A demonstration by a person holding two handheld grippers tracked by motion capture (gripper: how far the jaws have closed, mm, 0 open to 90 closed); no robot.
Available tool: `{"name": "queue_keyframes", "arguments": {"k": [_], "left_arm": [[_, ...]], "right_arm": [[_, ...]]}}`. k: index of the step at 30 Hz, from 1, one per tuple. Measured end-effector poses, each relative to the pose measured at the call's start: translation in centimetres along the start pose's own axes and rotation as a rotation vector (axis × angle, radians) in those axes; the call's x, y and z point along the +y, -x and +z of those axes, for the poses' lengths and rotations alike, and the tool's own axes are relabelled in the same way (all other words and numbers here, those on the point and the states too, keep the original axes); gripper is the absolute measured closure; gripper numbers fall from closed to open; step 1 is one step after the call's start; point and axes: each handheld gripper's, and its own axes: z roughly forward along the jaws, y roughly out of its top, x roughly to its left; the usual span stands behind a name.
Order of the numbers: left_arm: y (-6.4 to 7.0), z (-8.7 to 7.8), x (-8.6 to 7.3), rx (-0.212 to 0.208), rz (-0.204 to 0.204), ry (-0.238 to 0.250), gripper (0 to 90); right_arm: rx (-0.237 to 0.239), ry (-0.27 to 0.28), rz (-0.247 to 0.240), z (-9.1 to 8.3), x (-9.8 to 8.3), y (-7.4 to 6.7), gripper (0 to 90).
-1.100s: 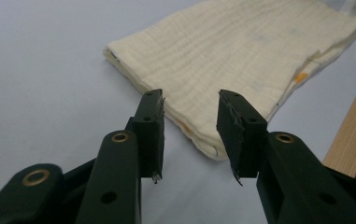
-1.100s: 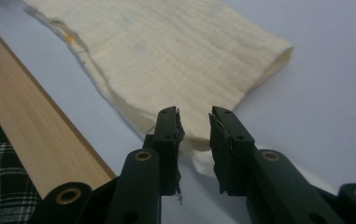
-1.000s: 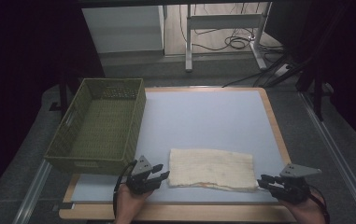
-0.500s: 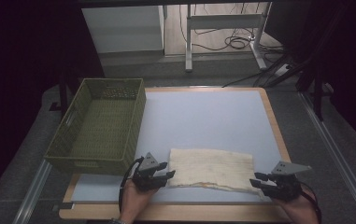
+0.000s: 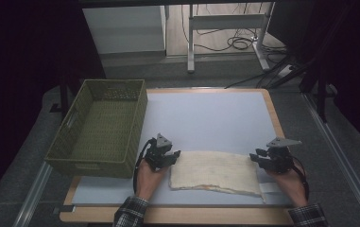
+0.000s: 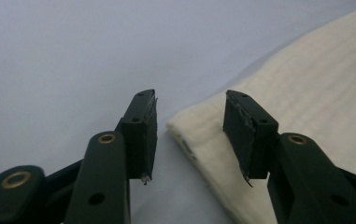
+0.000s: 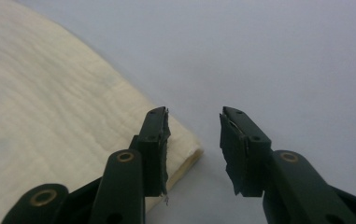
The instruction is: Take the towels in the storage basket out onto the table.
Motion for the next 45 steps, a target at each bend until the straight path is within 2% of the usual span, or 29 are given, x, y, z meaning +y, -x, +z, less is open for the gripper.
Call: {"name": "queue_keyframes", "arguments": {"k": [3,4,6,7,8,9,11,12,13,17,20,21,23,24,25,26,29,30,32,34,37,38,39,41,42,45], "left_arm": [[-0.7,0.8,-0.4,0.001,-0.019,-0.027,50.6],[-0.8,0.9,-0.5,0.000,-0.016,-0.031,49.2],[-0.9,1.0,-0.7,-0.005,-0.007,-0.019,49.4],[-0.9,1.0,-0.7,-0.005,-0.007,-0.019,52.4],[-0.9,0.9,-0.7,-0.061,0.001,-0.022,62.0],[-0.8,0.9,-0.6,-0.073,0.004,-0.024,70.4],[-0.8,0.9,-0.6,-0.088,0.014,-0.027,82.6],[-0.6,1.0,-0.5,-0.105,0.020,-0.024,82.6],[-0.5,0.9,-0.5,-0.098,0.032,-0.027,84.5],[-0.2,0.2,-0.7,-0.109,0.023,0.009,85.7],[0.3,-0.9,-1.0,-0.116,0.023,0.031,85.7],[0.7,-1.7,-1.3,-0.110,0.023,0.041,85.7],[1.0,-2.1,-1.5,-0.099,0.035,0.042,85.3],[1.0,-2.1,-1.6,-0.079,0.053,0.035,83.9],[1.0,-2.1,-1.6,-0.079,0.053,0.035,80.3],[0.8,-1.7,-1.6,-0.042,0.067,0.029,76.3],[0.3,-1.1,-1.6,-0.045,0.050,0.027,64.1],[0.1,-0.4,-1.6,-0.016,0.066,0.013,60.2],[0.1,0.1,-1.7,0.016,0.090,-0.001,51.7],[0.0,0.1,-1.7,0.023,0.079,-0.002,47.9],[-0.2,0.2,-1.7,0.028,0.057,-0.006,38.4],[-0.4,0.3,-1.6,0.021,0.034,-0.012,38.4],[-0.8,0.3,-1.6,-0.004,0.002,-0.018,35.9],[-0.8,0.4,-1.6,-0.011,0.004,-0.020,33.7],[-0.6,0.4,-1.6,0.006,0.023,-0.021,32.3],[-0.7,0.4,-1.7,0.001,0.019,-0.021,31.8]], "right_arm": [[0.000,-0.042,-0.021,1.2,-0.4,-0.2,61.8],[-0.002,-0.059,-0.030,1.4,-0.5,-0.3,66.0],[0.026,-0.055,-0.030,1.5,-0.8,-0.6,81.5],[0.026,-0.055,-0.030,1.5,-0.8,-0.6,81.5],[0.022,-0.065,-0.048,1.4,-0.7,-1.1,86.6],[0.009,-0.075,-0.073,1.4,-0.5,-1.3,87.0],[0.004,-0.082,-0.081,1.4,-0.3,-1.3,87.2],[-0.001,-0.080,-0.085,1.5,-0.1,-1.2,87.2],[-0.004,-0.076,-0.087,1.6,0.2,-0.9,87.2],[-0.026,-0.064,-0.089,2.5,1.9,0.3,87.2],[-0.038,-0.067,-0.090,3.3,2.6,0.9,87.2],[-0.039,-0.065,-0.080,4.2,3.3,1.5,87.0],[-0.034,-0.070,-0.073,4.9,3.7,1.8,86.9],[-0.028,-0.073,-0.068,5.2,3.8,1.8,86.7],[-0.028,-0.073,-0.068,5.2,3.8,1.8,86.7],[-0.016,-0.071,-0.063,5.5,3.9,1.8,85.5],[-0.012,-0.059,-0.057,5.3,3.8,1.6,81.7],[-0.009,-0.045,-0.047,4.7,3.6,1.6,77.0],[0.002,-0.044,-0.034,4.1,3.5,1.6,73.0],[0.000,-0.048,-0.022,3.6,3.2,1.5,70.6],[0.023,-0.045,-0.003,3.2,2.8,1.5,67.9],[0.031,-0.044,0.003,3.1,2.7,1.4,66.6],[0.036,-0.046,0.007,2.9,2.5,1.3,65.5],[0.050,-0.048,-0.003,2.6,2.0,0.8,63.5],[0.057,-0.055,-0.012,2.2,1.7,0.2,62.2],[0.069,-0.056,-0.024,1.8,1.6,-0.4,60.6]]}}
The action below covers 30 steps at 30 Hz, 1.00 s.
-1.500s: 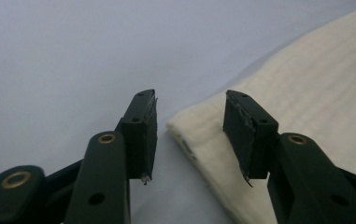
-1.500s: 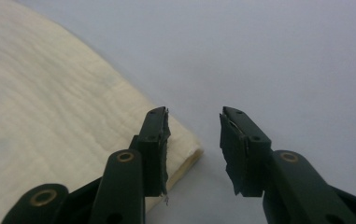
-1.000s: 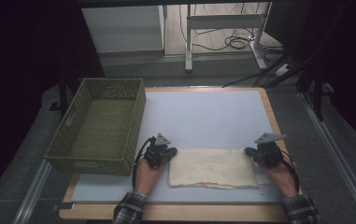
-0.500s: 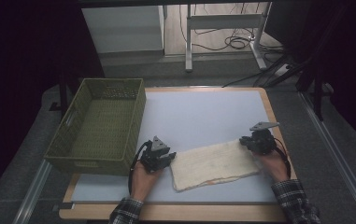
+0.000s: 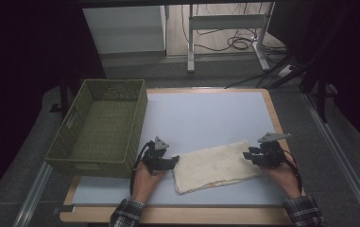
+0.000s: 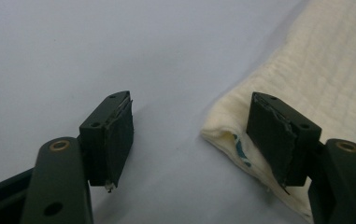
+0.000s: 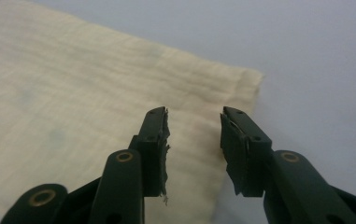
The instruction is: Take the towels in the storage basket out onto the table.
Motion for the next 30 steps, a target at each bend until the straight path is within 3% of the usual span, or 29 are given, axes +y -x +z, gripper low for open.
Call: {"name": "queue_keyframes", "arguments": {"k": [5,10,11,14,25,30], "left_arm": [[0.0,0.0,0.0,-0.003,0.001,0.001,31.1],[0.0,0.0,0.0,-0.005,0.002,0.001,30.9],[0.0,0.0,0.0,-0.010,0.003,0.001,29.7],[0.0,0.0,0.0,-0.010,0.006,-0.002,29.0],[0.0,0.0,0.0,-0.011,0.006,-0.002,28.8],[0.0,0.0,0.0,-0.011,0.006,-0.002,28.8]], "right_arm": [[0.044,0.014,-0.020,-0.7,0.0,-1.9,55.9],[0.097,0.009,-0.021,-0.6,0.0,-3.2,54.9],[0.114,0.013,-0.029,-0.4,0.1,-4.0,54.3],[0.127,0.015,-0.045,-0.1,0.2,-4.9,53.9],[0.288,-0.009,-0.171,2.7,1.2,-11.7,59.8],[0.331,-0.015,-0.201,3.6,1.6,-13.7,62.1]]}}
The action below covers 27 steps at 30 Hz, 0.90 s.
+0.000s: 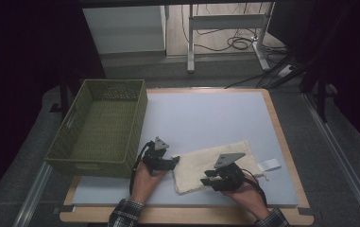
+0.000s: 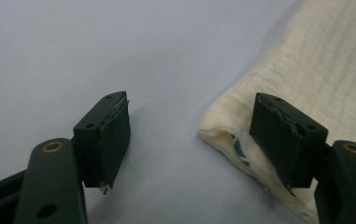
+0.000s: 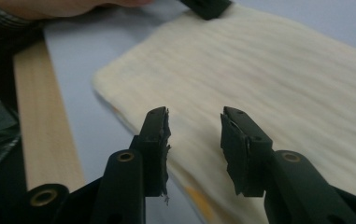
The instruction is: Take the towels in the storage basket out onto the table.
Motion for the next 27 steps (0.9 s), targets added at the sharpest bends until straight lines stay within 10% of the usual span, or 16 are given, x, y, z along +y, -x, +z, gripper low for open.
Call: {"name": "queue_keyframes", "arguments": {"k": [15,27], "left_arm": [[0.0,0.0,0.0,0.000,0.001,0.003,28.8],[0.0,0.0,0.0,0.001,0.002,0.002,29.1]], "right_arm": [[0.102,-0.032,-0.095,4.9,2.9,-4.7,60.0],[-0.030,-0.051,-0.186,6.2,2.7,-6.3,71.4]]}}
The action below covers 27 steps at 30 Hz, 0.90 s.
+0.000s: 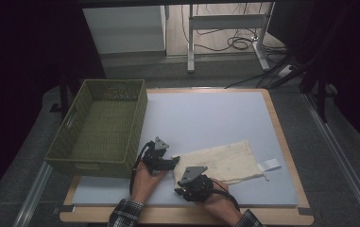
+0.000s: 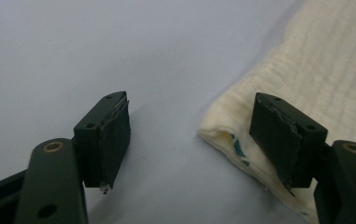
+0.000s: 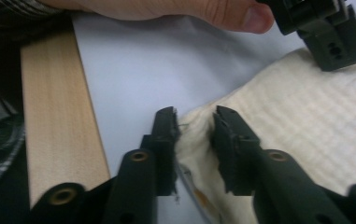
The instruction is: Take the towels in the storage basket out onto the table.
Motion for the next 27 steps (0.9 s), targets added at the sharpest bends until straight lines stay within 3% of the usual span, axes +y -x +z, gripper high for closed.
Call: {"name": "queue_keyframes", "arguments": {"k": [6,10,18,27], "left_arm": [[0.09,-0.12,-0.04,-0.003,0.013,0.004,34.2],[0.30,-0.22,-0.08,-0.051,0.063,0.015,51.0],[0.42,-0.26,-0.07,-0.124,0.094,0.018,82.2],[0.40,-0.56,0.25,-0.132,0.067,0.046,86.0]], "right_arm": [[0.010,0.016,0.031,-0.04,-0.26,0.35,82.6],[0.027,0.023,0.047,-0.05,-0.36,0.63,83.1],[0.047,0.032,0.069,-0.07,-0.45,0.90,83.1],[0.052,0.038,0.067,-0.41,-0.43,0.94,84.3]]}}
